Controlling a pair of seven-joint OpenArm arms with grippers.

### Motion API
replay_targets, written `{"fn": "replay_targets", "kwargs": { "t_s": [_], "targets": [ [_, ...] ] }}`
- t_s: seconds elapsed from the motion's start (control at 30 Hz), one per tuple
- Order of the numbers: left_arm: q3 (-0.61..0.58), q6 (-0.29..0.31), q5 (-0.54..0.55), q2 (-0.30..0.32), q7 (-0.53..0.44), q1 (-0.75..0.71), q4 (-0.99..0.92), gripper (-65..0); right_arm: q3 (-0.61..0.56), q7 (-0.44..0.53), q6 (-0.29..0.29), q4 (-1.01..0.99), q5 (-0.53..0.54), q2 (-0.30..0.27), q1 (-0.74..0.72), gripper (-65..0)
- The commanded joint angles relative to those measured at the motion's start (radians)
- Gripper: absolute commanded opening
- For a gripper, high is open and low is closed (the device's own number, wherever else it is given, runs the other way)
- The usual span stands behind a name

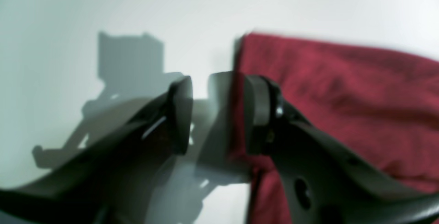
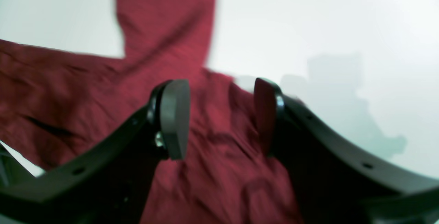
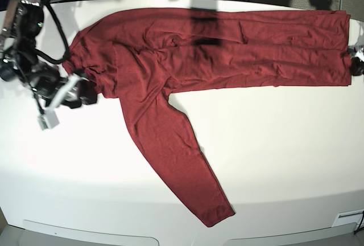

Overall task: Fold the T-shirt properly
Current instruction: 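Open the right gripper and lift it off the folded shirt, then move the right gripper to the loose sleeve cuff and grasp it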

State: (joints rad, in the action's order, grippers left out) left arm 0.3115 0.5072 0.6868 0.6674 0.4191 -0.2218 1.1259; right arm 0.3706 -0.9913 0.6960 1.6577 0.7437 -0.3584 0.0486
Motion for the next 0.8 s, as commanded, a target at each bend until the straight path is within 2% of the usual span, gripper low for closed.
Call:
{"fn": "replay_targets", "kwargs": {
  "t_s": [0.0, 0.17, 0.27, 0.4, 0.57, 0.67, 0.77],
  "targets": [
    [0.010, 0.005, 0.028, 0.028, -0.026, 0.009, 0.033, -40.9, -0.023, 0.023, -0.001, -0.001, -0.012, 0.005, -0.038, -34.5],
    [0.010, 0.008, 0.047, 0.003, -0.018, 0.009, 0.129, -40.9, -0.137, 0.041, -0.067, -0.122, -0.108, 0.092, -0.194, -34.5],
    [0.010, 0.008, 0.046, -0.022, -0.014, 0.009, 0.167, -40.9, -0.174, 0.041, -0.080, -0.199, -0.190, 0.146, -0.303, -34.5],
    [0.010, 0.008, 0.043, -0.053, -0.014, 0.009, 0.177, -40.9, -0.203, 0.073, -0.135, -0.331, -0.296, 0.199, -0.434, -34.5],
    [0.010, 0.009, -0.011, -0.086, -0.016, 0.009, 0.177, -40.9, -0.216, 0.147, -0.154, -0.544, -0.414, 0.232, -0.584, -34.5],
    [0.010, 0.008, -0.031, -0.092, -0.016, 0.008, 0.177, -40.9, -0.222, 0.200, -0.157, -0.676, -0.478, 0.234, -0.667, -34.5],
    [0.010, 0.009, -0.032, -0.091, -0.016, 0.009, 0.177, -40.9, -0.222, 0.256, -0.185, -0.805, -0.533, 0.235, -0.741, -34.5]
  ]
}}
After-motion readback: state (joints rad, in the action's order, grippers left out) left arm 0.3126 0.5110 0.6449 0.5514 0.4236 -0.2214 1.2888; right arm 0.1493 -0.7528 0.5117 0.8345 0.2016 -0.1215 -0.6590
